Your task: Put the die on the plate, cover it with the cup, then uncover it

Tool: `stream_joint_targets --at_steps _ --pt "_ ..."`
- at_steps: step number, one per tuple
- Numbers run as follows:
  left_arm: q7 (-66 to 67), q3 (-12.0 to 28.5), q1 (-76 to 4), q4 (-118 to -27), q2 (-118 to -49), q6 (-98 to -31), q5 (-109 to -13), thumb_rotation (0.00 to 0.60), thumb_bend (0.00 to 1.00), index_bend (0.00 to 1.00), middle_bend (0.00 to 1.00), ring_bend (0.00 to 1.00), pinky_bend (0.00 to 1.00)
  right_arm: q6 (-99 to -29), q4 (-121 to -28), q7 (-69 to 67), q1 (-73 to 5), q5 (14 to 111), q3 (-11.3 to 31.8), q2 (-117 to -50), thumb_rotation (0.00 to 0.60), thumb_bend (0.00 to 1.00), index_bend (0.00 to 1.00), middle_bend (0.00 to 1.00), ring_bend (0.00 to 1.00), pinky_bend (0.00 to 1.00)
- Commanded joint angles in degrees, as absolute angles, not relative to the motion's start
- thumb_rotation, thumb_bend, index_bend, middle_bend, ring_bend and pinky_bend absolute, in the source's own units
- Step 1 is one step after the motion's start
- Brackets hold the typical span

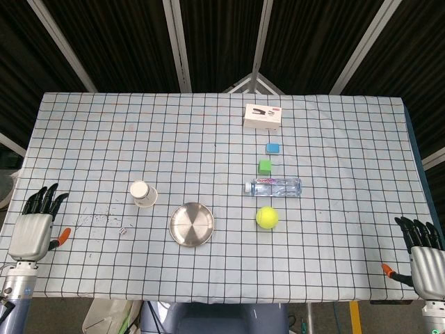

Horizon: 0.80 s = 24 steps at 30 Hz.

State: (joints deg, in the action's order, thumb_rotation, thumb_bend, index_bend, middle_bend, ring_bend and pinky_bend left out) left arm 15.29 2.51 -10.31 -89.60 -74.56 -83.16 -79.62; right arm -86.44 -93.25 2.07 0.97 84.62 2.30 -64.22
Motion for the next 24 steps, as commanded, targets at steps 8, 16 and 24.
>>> stream_joint_targets --at_steps 8,16,24 --pt "15.4 2.0 -9.9 -90.1 -74.4 -83.9 -81.2 0.600 0.38 0.15 0.02 0.00 0.10 -86.4 -93.2 2.7 0.7 85.3 2.1 -64.6 0.600 0.13 0.12 0.14 0.10 0.03" --pt "21.2 2.6 -13.4 -89.2 -77.0 -79.6 -82.0 0.600 0.34 0.19 0.06 0.00 0.10 -85.8 -93.1 2.7 0.5 84.7 2.2 -64.9 0.600 0.13 0.12 0.14 0.10 0.03" --pt "30.1 4.5 -18.9 -91.6 -80.9 -70.0 -76.3 0.600 0.34 0.30 0.09 0.00 0.10 -85.3 -92.7 1.9 0.3 84.4 2.3 -64.7 0.600 0.13 0.12 0.14 0.10 0.03"
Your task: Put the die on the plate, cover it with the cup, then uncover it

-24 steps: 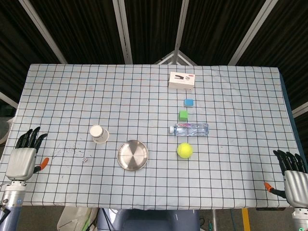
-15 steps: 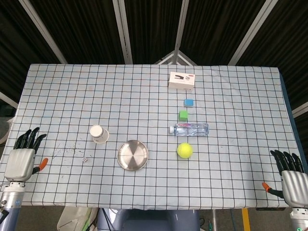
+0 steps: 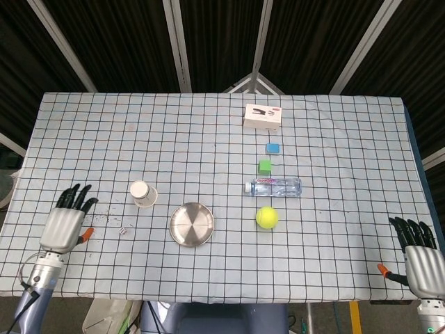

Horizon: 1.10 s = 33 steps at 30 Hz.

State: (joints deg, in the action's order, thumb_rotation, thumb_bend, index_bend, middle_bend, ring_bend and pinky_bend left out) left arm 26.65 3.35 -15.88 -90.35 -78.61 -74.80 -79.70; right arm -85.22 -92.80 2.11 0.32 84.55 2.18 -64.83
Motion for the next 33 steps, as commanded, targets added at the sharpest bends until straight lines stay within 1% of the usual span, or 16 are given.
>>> stream_joint_targets --at_steps 1,6,12,20,26,33 --pt "30.6 4.6 -19.2 -91.6 -81.2 -69.5 -75.9 0.600 0.34 0.31 0.09 0.00 0.10 -85.4 -92.7 1.8 0.3 84.4 2.4 -64.7 0.600 0.13 0.12 0.14 0.10 0.03" --pt "35.9 5.2 -21.1 -90.7 -84.3 -66.5 -71.5 0.600 0.34 0.33 0.09 0.00 0.10 -85.5 -92.4 1.0 0.5 84.0 2.5 -64.4 0.600 0.13 0.12 0.14 0.10 0.03" --pt "38.0 4.8 -22.1 -89.1 -86.5 -64.9 -68.7 0.600 0.34 0.33 0.09 0.00 0.10 -85.1 -92.1 0.6 0.4 83.9 2.4 -64.4 0.600 0.13 0.12 0.14 0.10 0.03" --pt "38.0 4.0 -22.8 -87.5 -87.7 -64.3 -68.3 0.600 0.36 0.34 0.09 0.00 0.10 -85.1 -92.1 0.8 0.4 83.8 2.4 -64.5 0.600 0.13 0.12 0.14 0.10 0.03" --pt "38.1 3.3 -22.9 -86.9 -88.0 -64.5 -68.4 0.600 0.36 0.38 0.09 0.00 0.10 -84.9 -92.0 0.9 0.3 83.6 2.4 -64.6 0.600 0.13 0.12 0.14 0.10 0.03" --pt "37.8 2.5 -22.8 -87.0 -87.8 -65.2 -68.8 0.600 0.36 0.39 0.10 0.00 0.10 -85.0 -92.0 0.9 0.4 83.7 2.4 -64.6 0.600 0.13 0.12 0.14 0.10 0.03"
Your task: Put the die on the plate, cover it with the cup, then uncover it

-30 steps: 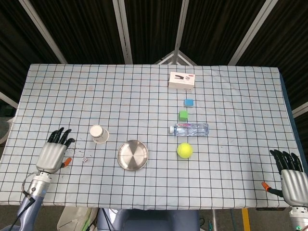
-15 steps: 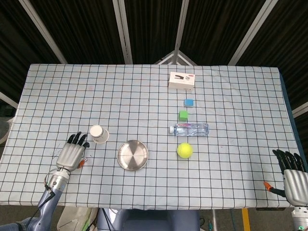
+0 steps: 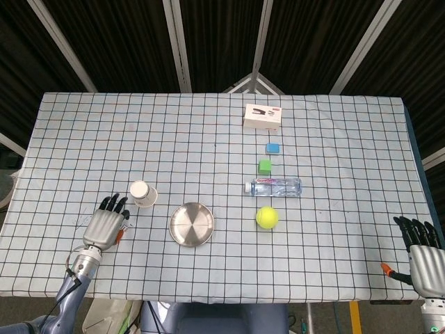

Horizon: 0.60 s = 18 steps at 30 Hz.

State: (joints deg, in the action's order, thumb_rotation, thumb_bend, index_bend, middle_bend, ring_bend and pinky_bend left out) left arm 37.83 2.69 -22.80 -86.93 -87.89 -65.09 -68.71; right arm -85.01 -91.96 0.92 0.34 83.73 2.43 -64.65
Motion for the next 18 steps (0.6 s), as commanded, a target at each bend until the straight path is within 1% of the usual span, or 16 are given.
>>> stream_joint_targets --at_steps 1,18 --pt "37.7 2.4 -22.7 -87.0 -87.7 -65.3 -68.9 0.600 0.36 0.39 0.10 0.00 0.10 -85.1 -92.0 0.9 0.4 83.8 2.4 -64.6 0.600 0.13 0.12 0.14 0.10 0.03" --pt "37.4 1.2 -22.5 -88.2 -86.5 -66.4 -69.5 0.600 0.36 0.40 0.10 0.00 0.10 -85.3 -92.0 0.7 0.5 83.8 2.4 -64.5 0.600 0.13 0.12 0.14 0.10 0.03"
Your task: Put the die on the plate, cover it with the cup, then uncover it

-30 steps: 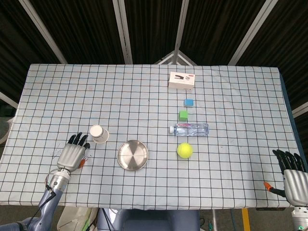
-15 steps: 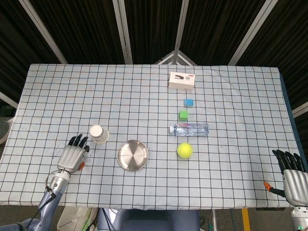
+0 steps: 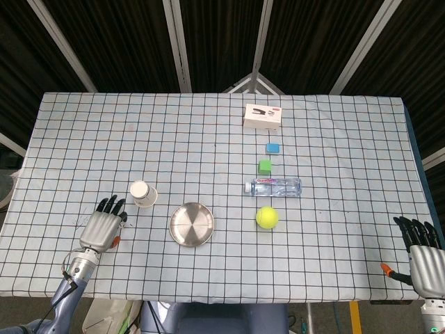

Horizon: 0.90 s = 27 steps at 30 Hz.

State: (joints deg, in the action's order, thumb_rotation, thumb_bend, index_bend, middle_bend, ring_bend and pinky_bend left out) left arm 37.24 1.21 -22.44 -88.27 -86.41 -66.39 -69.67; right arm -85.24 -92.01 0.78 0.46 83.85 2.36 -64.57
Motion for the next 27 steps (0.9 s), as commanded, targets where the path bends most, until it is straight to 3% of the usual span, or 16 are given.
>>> stream_joint_targets --at_steps 1,27 --pt "37.4 1.1 -22.5 -88.1 -86.5 -66.4 -69.5 0.600 0.36 0.40 0.10 0.00 0.10 -85.3 -92.0 0.7 0.5 83.8 2.4 -64.5 0.600 0.13 0.12 0.14 0.10 0.03" --pt "36.4 1.2 -22.4 -83.6 -88.8 -67.7 -70.2 0.600 0.38 0.45 0.13 0.00 0.10 -84.2 -91.4 1.8 0.2 83.4 2.1 -65.2 0.600 0.13 0.12 0.14 0.10 0.03"
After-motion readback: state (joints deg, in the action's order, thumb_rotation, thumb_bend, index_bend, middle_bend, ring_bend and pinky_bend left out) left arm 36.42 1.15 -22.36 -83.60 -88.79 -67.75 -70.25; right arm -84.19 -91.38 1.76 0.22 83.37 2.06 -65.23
